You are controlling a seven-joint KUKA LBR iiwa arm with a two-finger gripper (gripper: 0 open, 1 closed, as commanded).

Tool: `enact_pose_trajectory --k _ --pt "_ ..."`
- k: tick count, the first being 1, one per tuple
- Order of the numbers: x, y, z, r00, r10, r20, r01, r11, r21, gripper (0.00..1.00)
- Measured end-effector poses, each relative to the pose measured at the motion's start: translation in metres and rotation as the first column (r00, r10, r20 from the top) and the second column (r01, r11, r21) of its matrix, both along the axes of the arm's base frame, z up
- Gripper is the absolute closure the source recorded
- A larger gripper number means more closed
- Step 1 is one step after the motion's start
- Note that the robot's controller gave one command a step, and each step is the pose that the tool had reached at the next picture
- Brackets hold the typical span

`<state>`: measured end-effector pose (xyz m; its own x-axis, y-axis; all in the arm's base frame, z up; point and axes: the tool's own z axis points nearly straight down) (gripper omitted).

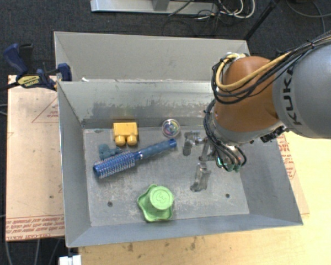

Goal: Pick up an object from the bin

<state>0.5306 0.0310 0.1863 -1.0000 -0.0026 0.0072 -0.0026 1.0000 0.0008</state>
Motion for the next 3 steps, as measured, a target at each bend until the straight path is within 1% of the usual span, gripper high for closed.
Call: enact_pose_trajectory --k 1,2,3 --pt "0.071 0.012 -0.004 1.000 -0.008 0.014 0.008 1.000 0.001 0.00" --pt "0.065 0.012 -0.115 0.941 0.339 0.016 -0.339 0.941 -0.001 0.00" --pt "0.067 0.011 -0.112 0.941 0.338 0.020 -0.338 0.941 -0.003 1.00"
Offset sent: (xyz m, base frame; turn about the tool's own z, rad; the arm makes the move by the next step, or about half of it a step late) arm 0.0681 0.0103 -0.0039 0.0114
